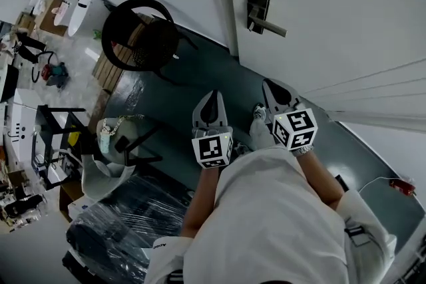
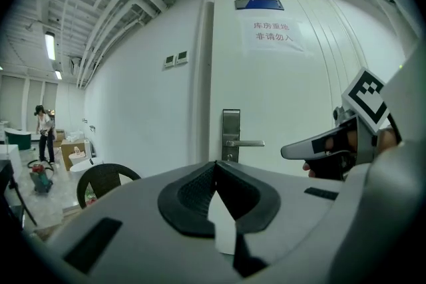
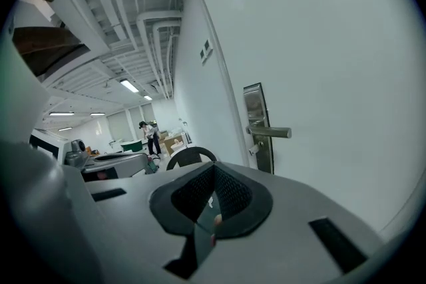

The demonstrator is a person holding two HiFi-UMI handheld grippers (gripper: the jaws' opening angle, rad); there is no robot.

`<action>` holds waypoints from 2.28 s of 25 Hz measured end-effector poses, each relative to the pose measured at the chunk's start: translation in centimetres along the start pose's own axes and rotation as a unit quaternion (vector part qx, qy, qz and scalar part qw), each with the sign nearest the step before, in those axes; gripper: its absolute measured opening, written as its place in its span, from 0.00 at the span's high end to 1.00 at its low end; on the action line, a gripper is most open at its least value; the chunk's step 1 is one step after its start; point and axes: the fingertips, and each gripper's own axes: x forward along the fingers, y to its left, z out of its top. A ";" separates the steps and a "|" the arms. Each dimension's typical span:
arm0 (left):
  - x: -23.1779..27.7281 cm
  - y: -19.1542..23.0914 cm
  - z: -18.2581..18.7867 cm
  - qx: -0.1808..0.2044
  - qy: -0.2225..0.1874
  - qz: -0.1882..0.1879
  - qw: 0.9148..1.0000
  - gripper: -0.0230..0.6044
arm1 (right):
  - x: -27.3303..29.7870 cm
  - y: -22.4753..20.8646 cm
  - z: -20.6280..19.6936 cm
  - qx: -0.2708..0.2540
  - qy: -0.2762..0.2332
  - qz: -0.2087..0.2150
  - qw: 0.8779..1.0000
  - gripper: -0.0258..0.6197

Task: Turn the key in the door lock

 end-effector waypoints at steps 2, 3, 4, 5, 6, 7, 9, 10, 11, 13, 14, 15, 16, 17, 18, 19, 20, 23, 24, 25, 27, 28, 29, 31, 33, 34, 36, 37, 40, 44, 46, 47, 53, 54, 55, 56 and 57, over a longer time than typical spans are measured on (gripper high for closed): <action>2.1 0.7 0.7 0.009 0.002 0.003 1.000 0.95 | 2.2 -1.1 0.8 0.001 0.001 -0.001 1.000 0.97; 3.2 1.1 1.1 0.011 0.003 0.006 1.000 0.95 | 3.3 -1.6 1.1 0.001 0.002 -0.001 1.000 0.97; 4.2 1.5 1.4 0.012 0.005 0.008 1.000 0.95 | 4.4 -2.1 1.6 0.002 0.003 -0.001 1.000 0.97; 5.3 1.8 1.7 0.012 0.005 0.009 1.000 0.95 | 5.4 -2.4 2.0 0.001 0.004 0.001 1.000 0.97; 6.3 2.0 2.1 0.013 0.005 0.010 1.000 0.95 | 6.2 -2.6 2.5 0.000 0.005 0.004 1.000 0.97; 7.3 2.1 2.5 0.014 0.003 0.010 1.000 0.95 | 6.8 -2.8 2.9 -0.003 0.006 0.008 1.000 0.97; 9.2 1.9 3.1 0.016 -0.004 0.007 1.000 0.95 | 7.7 -3.3 3.4 -0.010 0.006 0.015 1.000 0.97; 10.1 1.7 3.3 0.016 -0.008 0.006 1.000 0.95 | 8.1 -3.6 3.6 -0.014 0.005 0.018 1.000 0.97; 10.9 1.4 3.5 0.017 -0.012 0.004 1.000 0.95 | 8.5 -4.0 3.7 -0.018 0.005 0.019 1.000 0.97; 12.4 0.9 4.0 0.021 -0.016 0.000 1.000 0.95 | 9.2 -4.8 4.1 -0.018 0.007 0.018 1.000 0.97; 12.9 0.8 4.2 0.022 -0.016 -0.004 1.000 0.95 | 9.6 -5.1 4.3 -0.014 0.009 0.016 1.000 0.97; 13.3 0.7 4.3 0.021 -0.015 -0.010 1.000 0.95 | 9.9 -5.3 4.3 -0.008 0.011 0.012 1.000 0.97; 13.7 0.7 4.3 0.020 -0.013 -0.016 1.000 0.95 | 10.1 -5.5 4.3 -0.002 0.014 0.008 1.000 0.97; 14.0 0.8 4.1 0.020 -0.011 -0.023 0.999 0.95 | 10.3 -5.6 4.2 0.002 0.016 0.003 1.000 0.97; 14.4 1.0 3.9 0.020 -0.008 -0.029 0.999 0.95 | 10.6 -5.8 4.0 0.004 0.017 -0.003 1.000 0.97; 14.9 1.3 3.6 0.021 -0.004 -0.034 0.999 0.95 | 11.0 -5.9 3.9 0.006 0.019 -0.010 1.000 0.97; 15.5 1.7 3.4 0.021 -0.001 -0.040 0.999 0.95 | 11.4 -6.1 3.7 0.010 0.022 -0.017 1.000 0.97; 16.8 2.5 3.3 0.018 0.000 -0.069 0.997 0.95 | 12.7 -6.4 2.7 0.042 0.031 -0.039 0.998 0.97; 17.2 2.8 3.4 0.018 0.001 -0.081 0.997 0.95 | 13.1 -6.4 2.3 0.056 0.033 -0.046 0.997 0.97; 17.5 3.0 3.4 0.020 0.002 -0.095 0.995 0.95 | 13.5 -6.3 2.0 0.069 0.035 -0.053 0.996 0.97; 18.2 3.6 3.6 0.025 0.006 -0.122 0.992 0.95 | 14.2 -6.3 1.6 0.090 0.037 -0.066 0.993 0.97; 18.7 3.8 3.7 0.027 0.007 -0.134 0.991 0.95 | 14.5 -6.3 1.4 0.099 0.037 -0.070 0.992 0.97; 19.1 3.9 3.7 0.030 0.008 -0.146 0.989 0.95 | 14.9 -6.5 1.1 0.109 0.037 -0.073 0.991 0.97; 20.0 3.9 3.8 0.037 0.007 -0.169 0.985 0.95 | 15.6 -6.9 0.3 0.135 0.035 -0.076 0.987 0.97; 20.6 3.4 3.8 0.045 0.006 -0.191 0.981 0.95 | 16.0 -7.6 -0.6 0.175 0.026 -0.076 0.981 0.97; 20.8 3.2 3.8 0.048 0.007 -0.200 0.979 0.95 | 16.2 -7.9 -0.9 0.202 0.017 -0.070 0.977 0.97; 21.0 2.6 3.8 0.057 0.009 -0.214 0.975 0.95 | 16.4 -8.4 -1.4 0.268 -0.007 -0.047 0.962 0.97; 20.9 2.3 3.9 0.062 0.010 -0.221 0.973 0.95 | 16.4 -8.7 -1.6 0.302 -0.022 -0.033 0.953 0.97; 20.6 1.4 3.9 0.081 0.013 -0.233 0.969 0.95 | 16.2 -9.7 -1.6 0.363 -0.064 0.002 0.930 0.97; 20.3 0.5 4.7 0.091 0.011 -0.222 0.971 0.95 | 16.2 -11.0 -1.5 0.384 -0.090 0.053 0.917 0.88; 20.1 -0.2 5.3 0.093 0.010 -0.209 0.973 0.95 | 16.1 -11.9 -1.3 0.399 -0.097 0.076 0.909 0.84; 20.1 -0.6 5.5 0.095 0.009 -0.202 0.975 0.95 | 16.3 -12.3 -1.2 0.407 -0.098 0.089 0.904 0.82; 20.0 -2.8 5.6 0.100 0.015 -0.162 0.982 0.95 | 18.7 -13.8 -1.2 0.459 -0.099 0.192 0.862 0.74; 20.0 -3.1 5.7 0.101 0.016 -0.154 0.983 0.95 | 19.0 -13.8 -0.9 0.462 -0.104 0.213 0.855 0.74; 19.8 -3.3 5.7 0.101 0.018 -0.147 0.984 0.95 | 19.2 -13.9 -0.8 0.469 -0.106 0.228 0.847 0.74; 19.6 -3.3 5.6 0.101 0.020 -0.139 0.985 0.95 | 19.5 -14.0 -1.0 0.478 -0.108 0.239 0.838 0.74; 19.4 -3.3 5.5 0.101 0.022 -0.131 0.986 0.95 | 19.8 -14.1 -1.2 0.488 -0.109 0.249 0.829 0.74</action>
